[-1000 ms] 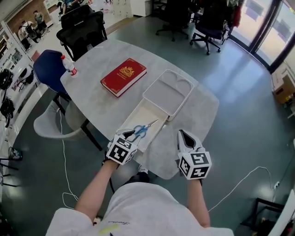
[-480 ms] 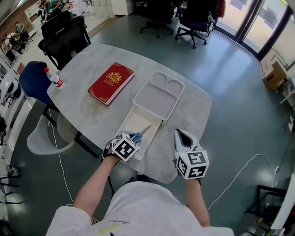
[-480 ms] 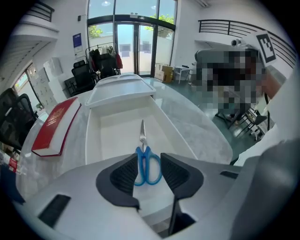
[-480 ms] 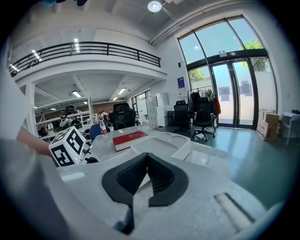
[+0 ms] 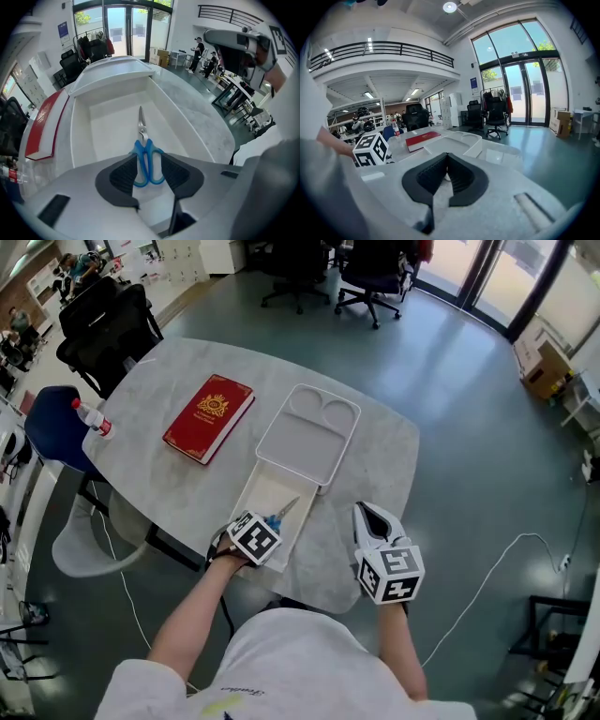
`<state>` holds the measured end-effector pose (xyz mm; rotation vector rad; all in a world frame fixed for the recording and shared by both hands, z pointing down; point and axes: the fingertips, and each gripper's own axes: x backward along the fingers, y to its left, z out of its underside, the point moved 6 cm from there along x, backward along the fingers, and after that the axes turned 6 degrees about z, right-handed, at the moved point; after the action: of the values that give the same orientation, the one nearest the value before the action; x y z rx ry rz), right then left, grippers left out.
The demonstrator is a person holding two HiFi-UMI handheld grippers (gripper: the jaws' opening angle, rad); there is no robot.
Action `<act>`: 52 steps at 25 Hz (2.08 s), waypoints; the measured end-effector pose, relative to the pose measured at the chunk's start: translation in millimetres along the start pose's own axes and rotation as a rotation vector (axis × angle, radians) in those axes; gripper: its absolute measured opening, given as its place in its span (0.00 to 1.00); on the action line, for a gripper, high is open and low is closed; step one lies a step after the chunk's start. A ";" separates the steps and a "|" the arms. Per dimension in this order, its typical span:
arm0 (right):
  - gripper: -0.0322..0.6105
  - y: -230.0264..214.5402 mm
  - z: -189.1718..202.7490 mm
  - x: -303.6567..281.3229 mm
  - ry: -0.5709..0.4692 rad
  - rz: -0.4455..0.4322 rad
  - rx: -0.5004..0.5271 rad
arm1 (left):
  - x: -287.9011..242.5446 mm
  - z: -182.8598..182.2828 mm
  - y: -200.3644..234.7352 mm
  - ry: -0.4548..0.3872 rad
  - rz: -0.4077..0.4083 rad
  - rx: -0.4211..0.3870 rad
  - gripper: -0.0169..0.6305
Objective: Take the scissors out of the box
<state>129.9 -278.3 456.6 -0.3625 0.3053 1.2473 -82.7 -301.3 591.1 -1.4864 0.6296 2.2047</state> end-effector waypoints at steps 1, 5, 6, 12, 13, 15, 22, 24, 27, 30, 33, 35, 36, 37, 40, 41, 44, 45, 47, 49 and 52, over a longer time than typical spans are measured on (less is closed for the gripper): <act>0.06 -1.3 0.5 0.3 0.000 0.005 -0.003 | -1.9 0.1 0.7 0.009 0.000 0.000 0.24; 0.06 -3.6 0.6 0.9 0.000 0.016 -0.009 | -8.4 0.8 3.8 0.048 0.005 -0.003 0.24; 0.06 -4.2 0.4 1.0 0.001 0.017 -0.010 | -9.0 0.3 4.3 0.050 0.006 0.001 0.24; 0.06 -4.1 0.6 -2.8 0.004 0.022 -0.011 | -10.3 -0.1 9.5 0.061 0.020 0.020 0.24; 0.06 -3.8 0.0 -3.5 0.004 0.022 -0.010 | -10.0 -0.6 10.1 0.060 0.022 0.027 0.24; 0.06 -3.1 -1.4 -4.3 0.005 0.022 -0.008 | -9.5 -1.8 10.8 0.058 0.027 0.042 0.24; 0.06 0.7 -4.1 -6.9 0.006 0.027 -0.002 | -8.1 -0.9 14.0 0.038 0.027 0.060 0.21; 0.06 2.5 -4.4 -7.1 0.003 0.029 0.001 | -8.8 0.1 14.1 0.033 0.027 0.061 0.19; 0.06 5.7 -6.6 -7.6 -0.001 0.034 0.007 | -9.0 0.2 14.9 0.028 0.029 0.058 0.17; 0.06 9.5 -9.2 -7.9 -0.005 0.042 0.010 | -9.6 1.3 14.8 0.023 0.035 0.055 0.16; 0.06 12.2 -11.8 -6.4 -0.007 0.048 0.013 | -7.3 0.4 13.7 0.011 0.025 0.040 0.15; 0.06 13.8 -11.9 -4.8 -0.006 0.050 0.016 | -4.7 -0.1 13.5 -0.001 0.021 0.040 0.15; 0.06 14.6 -11.2 -4.2 -0.005 0.051 0.017 | -3.4 -0.1 13.7 -0.009 0.020 0.043 0.15; 0.06 15.3 -10.5 -4.0 -0.003 0.051 0.018 | -2.1 -0.1 14.1 -0.018 0.019 0.046 0.15; 0.06 16.8 -9.7 -3.6 -0.001 0.047 0.024 | 2.8 0.1 14.6 -0.052 0.007 0.059 0.15; 0.06 17.5 -10.0 -3.7 -0.002 0.044 0.027 | 4.7 0.5 14.9 -0.065 0.002 0.066 0.15; 0.06 20.2 -11.5 -4.3 -0.006 0.029 0.034 | 12.9 2.2 16.5 -0.097 -0.021 0.085 0.15; 0.06 20.8 -11.8 -3.8 -0.006 0.023 0.036 | 16.3 2.8 16.6 -0.106 -0.031 0.089 0.15; 0.06 21.2 -11.9 -2.2 -0.006 0.011 0.041 | 22.4 4.7 16.2 -0.124 -0.049 0.102 0.15; 0.06 20.2 -12.3 -0.8 -0.006 -0.001 0.046 | 27.6 7.2 15.6 -0.140 -0.069 0.119 0.15; 0.06 18.8 -14.1 -0.1 -0.007 -0.023 0.056 | 34.8 10.4 15.0 -0.165 -0.097 0.145 0.15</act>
<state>111.5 -279.3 442.0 -0.3130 0.3288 1.2147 -111.2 -304.8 564.1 -1.2229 0.6349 2.1324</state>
